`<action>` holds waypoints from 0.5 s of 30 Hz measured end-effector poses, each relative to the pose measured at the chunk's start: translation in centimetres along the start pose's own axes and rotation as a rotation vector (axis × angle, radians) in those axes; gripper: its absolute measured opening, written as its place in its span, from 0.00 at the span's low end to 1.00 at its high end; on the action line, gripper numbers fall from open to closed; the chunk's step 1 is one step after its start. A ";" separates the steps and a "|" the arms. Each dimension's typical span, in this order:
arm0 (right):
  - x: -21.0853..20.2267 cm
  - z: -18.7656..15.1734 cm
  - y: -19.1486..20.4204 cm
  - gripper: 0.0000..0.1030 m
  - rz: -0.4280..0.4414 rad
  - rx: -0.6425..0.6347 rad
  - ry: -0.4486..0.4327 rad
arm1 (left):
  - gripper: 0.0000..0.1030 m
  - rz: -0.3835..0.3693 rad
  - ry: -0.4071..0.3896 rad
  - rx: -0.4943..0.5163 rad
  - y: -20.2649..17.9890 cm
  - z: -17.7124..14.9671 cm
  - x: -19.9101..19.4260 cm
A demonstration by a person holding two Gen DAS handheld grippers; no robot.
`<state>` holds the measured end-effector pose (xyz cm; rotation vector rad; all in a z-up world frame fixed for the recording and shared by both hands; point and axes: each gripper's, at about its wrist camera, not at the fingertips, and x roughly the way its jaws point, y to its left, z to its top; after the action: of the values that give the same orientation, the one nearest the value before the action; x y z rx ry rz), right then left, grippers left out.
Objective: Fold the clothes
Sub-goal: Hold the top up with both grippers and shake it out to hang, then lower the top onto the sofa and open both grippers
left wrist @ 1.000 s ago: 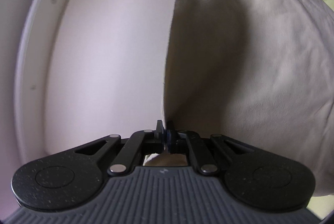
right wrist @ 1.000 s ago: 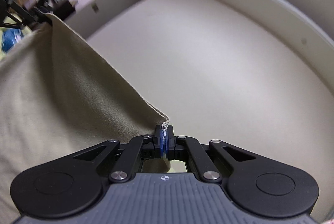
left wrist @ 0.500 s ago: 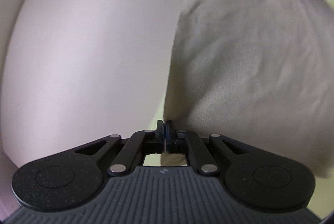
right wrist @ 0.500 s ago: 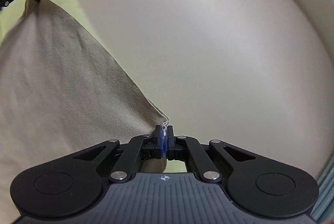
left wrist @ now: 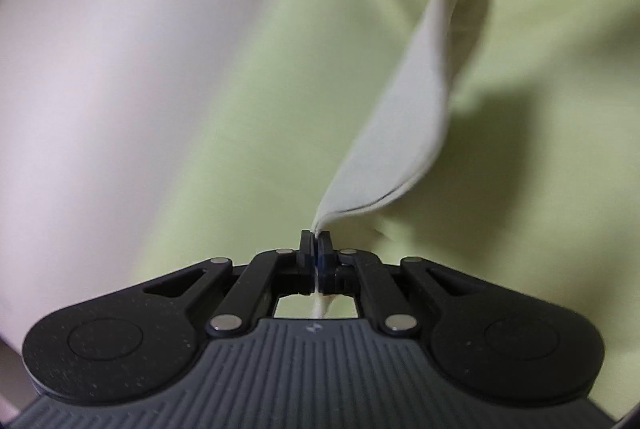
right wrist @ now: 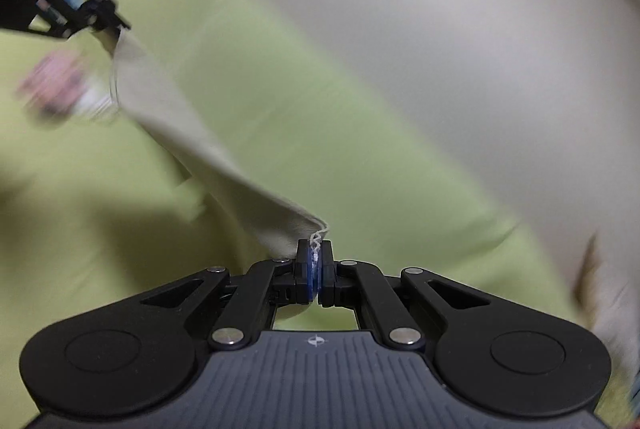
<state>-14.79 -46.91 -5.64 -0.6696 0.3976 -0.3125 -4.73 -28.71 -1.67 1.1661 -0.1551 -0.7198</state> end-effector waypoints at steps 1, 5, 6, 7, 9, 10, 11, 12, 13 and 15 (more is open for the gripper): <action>-0.2 -2.1 2.3 0.00 0.037 0.002 0.050 | 0.02 -0.057 0.026 0.009 -2.7 -1.2 -0.4; -1.5 -8.2 9.4 0.00 0.134 -0.058 0.219 | 0.03 -0.241 0.115 0.053 -11.1 -4.8 -1.9; -1.9 -9.1 10.6 0.00 0.142 -0.083 0.246 | 0.04 -0.257 0.133 0.058 -12.0 -5.5 -2.0; -2.2 -9.7 11.6 0.01 0.140 -0.115 0.272 | 0.03 -0.272 0.152 0.063 -13.0 -6.3 -2.2; -1.7 -10.7 12.0 0.07 0.117 -0.164 0.301 | 0.05 -0.267 0.178 0.067 -13.5 -7.4 -2.3; -1.5 -10.8 12.5 0.16 0.100 -0.183 0.302 | 0.05 -0.256 0.188 0.076 -13.8 -7.8 -2.5; -1.3 -10.7 13.1 0.25 0.082 -0.200 0.299 | 0.05 -0.237 0.184 0.103 -14.2 -8.0 -2.8; -1.3 -10.9 12.3 0.28 0.061 -0.219 0.296 | 0.08 -0.226 0.176 0.132 -14.5 -8.3 -3.0; 0.2 -10.1 13.4 0.33 0.041 -0.246 0.293 | 0.11 -0.218 0.164 0.157 -14.8 -8.5 -3.2; 3.2 -7.8 15.2 0.40 0.006 -0.310 0.284 | 0.18 -0.197 0.138 0.208 -16.7 -11.0 -2.8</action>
<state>-13.20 -41.09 -21.92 -0.9302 0.7285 -0.3448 -9.01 -21.87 -20.19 1.4392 0.0017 -0.8068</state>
